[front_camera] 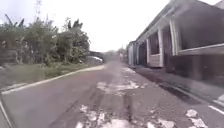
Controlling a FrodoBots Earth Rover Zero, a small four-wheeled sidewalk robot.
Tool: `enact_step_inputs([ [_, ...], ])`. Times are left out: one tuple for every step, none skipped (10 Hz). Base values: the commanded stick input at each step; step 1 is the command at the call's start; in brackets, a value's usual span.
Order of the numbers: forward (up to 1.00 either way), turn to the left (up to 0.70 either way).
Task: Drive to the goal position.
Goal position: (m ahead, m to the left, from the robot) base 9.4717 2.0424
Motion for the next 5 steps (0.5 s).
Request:
enact_step_inputs([
  [1.00, 0.00],
  [1.00, 0.00],
  [1.00, 0.00],
  [1.00, 0.00],
  [1.00, 0.00],
])
